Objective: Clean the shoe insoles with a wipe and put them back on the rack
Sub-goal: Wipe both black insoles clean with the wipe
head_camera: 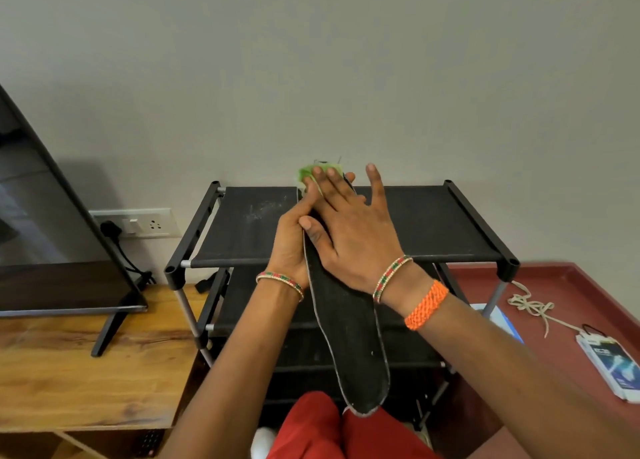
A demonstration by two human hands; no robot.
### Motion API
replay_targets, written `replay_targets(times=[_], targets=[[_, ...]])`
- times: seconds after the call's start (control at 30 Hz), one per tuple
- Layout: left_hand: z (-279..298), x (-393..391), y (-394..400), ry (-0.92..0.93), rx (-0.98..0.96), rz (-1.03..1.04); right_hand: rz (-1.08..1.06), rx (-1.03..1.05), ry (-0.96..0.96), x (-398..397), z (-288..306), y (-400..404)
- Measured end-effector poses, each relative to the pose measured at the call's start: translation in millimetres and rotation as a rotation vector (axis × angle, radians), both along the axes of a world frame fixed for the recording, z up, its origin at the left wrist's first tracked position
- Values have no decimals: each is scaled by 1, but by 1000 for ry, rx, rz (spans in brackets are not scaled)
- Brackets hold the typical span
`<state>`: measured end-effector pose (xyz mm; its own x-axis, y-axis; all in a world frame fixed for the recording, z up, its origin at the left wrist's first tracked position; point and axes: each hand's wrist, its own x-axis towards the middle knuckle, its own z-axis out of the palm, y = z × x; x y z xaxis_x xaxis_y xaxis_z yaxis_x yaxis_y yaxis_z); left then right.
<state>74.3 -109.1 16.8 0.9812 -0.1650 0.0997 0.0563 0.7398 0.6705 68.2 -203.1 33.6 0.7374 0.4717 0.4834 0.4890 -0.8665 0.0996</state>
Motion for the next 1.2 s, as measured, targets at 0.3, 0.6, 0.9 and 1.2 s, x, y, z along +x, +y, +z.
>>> replay_targets(times=[0.3, 0.6, 0.9, 1.2], targets=[[8, 15, 38, 88, 19, -29, 31, 24, -82, -12, -3, -6], [5, 15, 24, 70, 50, -119, 178, 165, -44, 30, 16, -22], [3, 23, 25, 115, 70, -159, 273, 205, -111, 35, 4, -29], [4, 39, 38, 104, 740, 105, 382, 294, 166, 37, -17, -33]])
